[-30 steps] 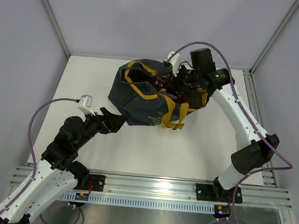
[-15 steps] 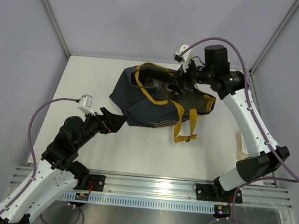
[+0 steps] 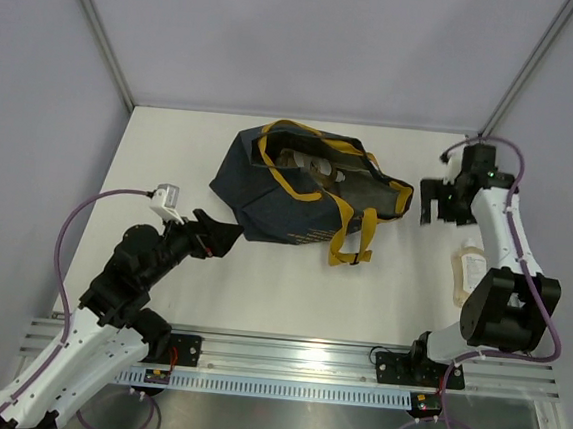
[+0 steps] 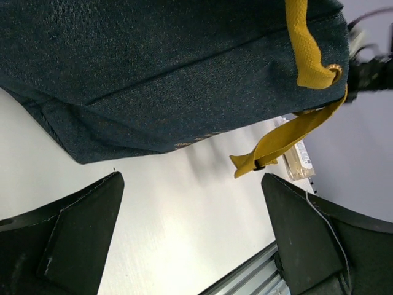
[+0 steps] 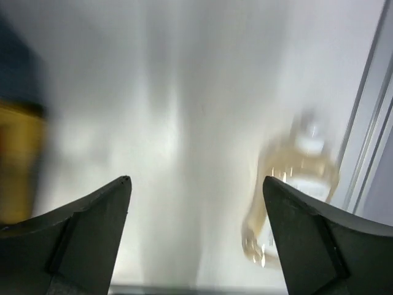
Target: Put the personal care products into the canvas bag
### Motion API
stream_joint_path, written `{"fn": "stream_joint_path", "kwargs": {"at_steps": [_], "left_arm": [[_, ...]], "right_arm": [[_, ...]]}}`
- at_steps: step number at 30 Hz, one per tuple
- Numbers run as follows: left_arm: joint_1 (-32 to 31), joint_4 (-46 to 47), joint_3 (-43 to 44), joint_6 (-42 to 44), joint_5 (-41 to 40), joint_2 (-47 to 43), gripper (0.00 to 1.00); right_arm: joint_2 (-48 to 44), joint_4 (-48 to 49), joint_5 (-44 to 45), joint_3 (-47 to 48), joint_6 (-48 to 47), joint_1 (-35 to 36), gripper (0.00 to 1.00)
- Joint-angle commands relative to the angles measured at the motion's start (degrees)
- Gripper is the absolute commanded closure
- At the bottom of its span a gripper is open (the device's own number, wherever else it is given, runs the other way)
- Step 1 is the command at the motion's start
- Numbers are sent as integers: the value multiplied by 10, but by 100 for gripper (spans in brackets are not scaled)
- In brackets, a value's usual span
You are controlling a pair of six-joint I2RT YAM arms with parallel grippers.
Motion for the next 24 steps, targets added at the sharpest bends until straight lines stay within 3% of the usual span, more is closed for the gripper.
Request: {"fn": "stream_joint_path", "kwargs": {"at_steps": [1,10,24], "left_arm": [[1,36,-4,24,15,10,1],[1,35,-2,37,44,23,1],[1,39,-26,9,29,-5,1]], "right_arm": [[-40,-32,187,-129,-44,-9,1],[-3,39,233,-209,-91,-78,1],[101,-22,149,-122,-43,-172,1]]}}
